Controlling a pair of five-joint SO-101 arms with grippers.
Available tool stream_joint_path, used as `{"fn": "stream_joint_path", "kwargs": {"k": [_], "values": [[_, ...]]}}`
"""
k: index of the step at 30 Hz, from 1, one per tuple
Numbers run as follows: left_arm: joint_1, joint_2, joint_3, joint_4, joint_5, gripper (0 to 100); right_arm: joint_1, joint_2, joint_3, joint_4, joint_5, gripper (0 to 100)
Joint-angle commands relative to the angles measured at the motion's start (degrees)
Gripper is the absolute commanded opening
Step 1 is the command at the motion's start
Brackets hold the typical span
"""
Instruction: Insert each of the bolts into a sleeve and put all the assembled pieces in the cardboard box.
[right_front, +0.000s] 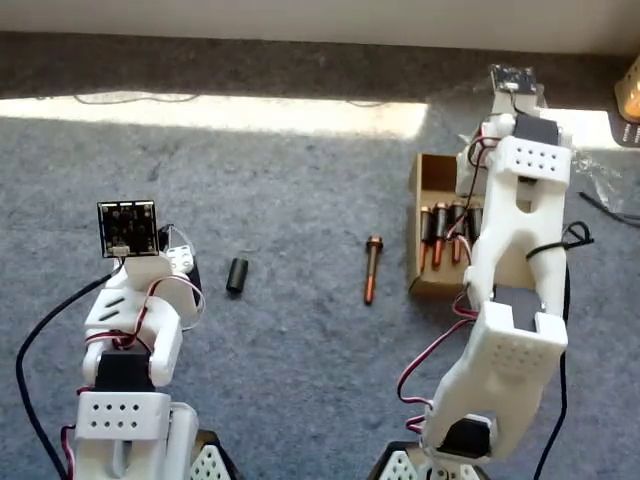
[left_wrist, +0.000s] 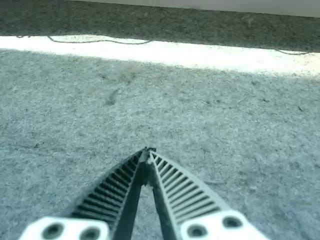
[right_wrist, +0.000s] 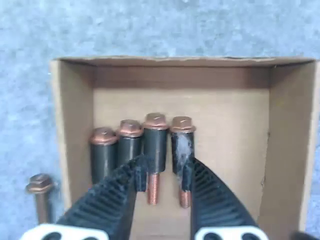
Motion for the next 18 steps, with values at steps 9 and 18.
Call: {"fn": "stream_joint_path", "kwargs": {"k": [9, 18], "values": [[-5.3, -0.2, -0.3, -1.1, -0.3, 1, -17.2, -2.5, -22.5, 18.9, -3.2, 1.8], [-11.0, -0.2, 0.1, -1.1, -0.2, 1, -30.2, -2.8, -19.0, 18.8, -6.8, 1.8]]}}
